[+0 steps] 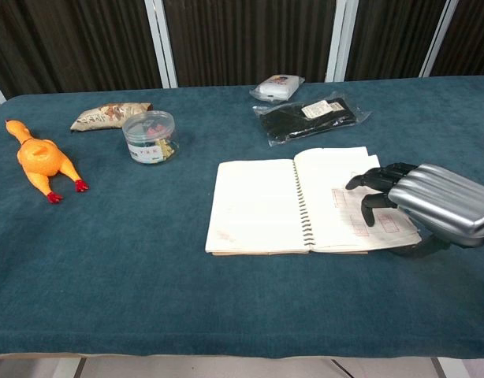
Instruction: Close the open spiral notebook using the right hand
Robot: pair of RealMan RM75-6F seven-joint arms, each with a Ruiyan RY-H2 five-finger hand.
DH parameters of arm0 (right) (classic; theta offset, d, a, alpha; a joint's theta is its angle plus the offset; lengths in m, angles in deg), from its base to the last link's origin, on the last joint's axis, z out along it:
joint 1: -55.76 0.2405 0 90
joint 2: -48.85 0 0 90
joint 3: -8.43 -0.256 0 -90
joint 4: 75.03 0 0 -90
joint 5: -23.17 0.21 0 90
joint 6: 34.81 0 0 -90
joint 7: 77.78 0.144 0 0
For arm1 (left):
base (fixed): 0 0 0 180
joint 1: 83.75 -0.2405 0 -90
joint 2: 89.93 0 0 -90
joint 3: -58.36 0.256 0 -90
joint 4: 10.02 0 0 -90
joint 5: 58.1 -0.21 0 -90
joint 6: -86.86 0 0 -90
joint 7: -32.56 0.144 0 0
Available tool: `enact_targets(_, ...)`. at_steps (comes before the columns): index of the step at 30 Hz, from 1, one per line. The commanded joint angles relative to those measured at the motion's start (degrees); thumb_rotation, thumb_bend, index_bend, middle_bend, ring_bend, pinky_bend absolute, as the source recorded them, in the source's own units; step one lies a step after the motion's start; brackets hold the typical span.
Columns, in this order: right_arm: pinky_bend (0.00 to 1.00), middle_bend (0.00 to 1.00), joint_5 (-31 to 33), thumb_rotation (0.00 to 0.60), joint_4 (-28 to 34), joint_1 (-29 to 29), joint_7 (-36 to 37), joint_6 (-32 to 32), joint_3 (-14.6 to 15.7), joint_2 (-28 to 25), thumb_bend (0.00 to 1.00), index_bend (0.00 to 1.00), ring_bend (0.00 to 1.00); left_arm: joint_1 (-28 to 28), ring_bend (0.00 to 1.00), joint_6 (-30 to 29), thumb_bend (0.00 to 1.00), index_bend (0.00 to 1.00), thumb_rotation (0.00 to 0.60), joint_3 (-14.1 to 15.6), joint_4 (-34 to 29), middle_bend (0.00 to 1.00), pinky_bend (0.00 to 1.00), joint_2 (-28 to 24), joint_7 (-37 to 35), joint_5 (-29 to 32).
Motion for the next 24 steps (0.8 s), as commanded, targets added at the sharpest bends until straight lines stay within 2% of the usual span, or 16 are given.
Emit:
enact_targets(1,0.24,0.17,0.00,0.600,-0.05,-0.02,0.11,-0.03,-0.02,-0.02,0.18,0.50,0.14,0.00,0.27,-0.01,0.42,0.14,0.600,0.04,-0.01,0.21,0.40,0.00,0.03,-0.06)
enact_targets(15,0.24,0.17,0.09,0.600,-1.13,0.39,0.23,0.33,-0.39,0.36,0.18,0.49,0.14,0.00,0.27,0.13,0.42,0.14,0.600,-0.09,-0.15,0.21,0.40,0.08,0.69,0.17)
enact_targets(24,0.24,0.17,0.07,0.600,-2.12,0.66,0.17,-1.50,-1.17,1.32,0.30,0.56,0.14,0.28,0.27,0.61,0.42,0.14,0.600,0.08,-0.41,0.21,0.40,0.14,1.14,-0.19)
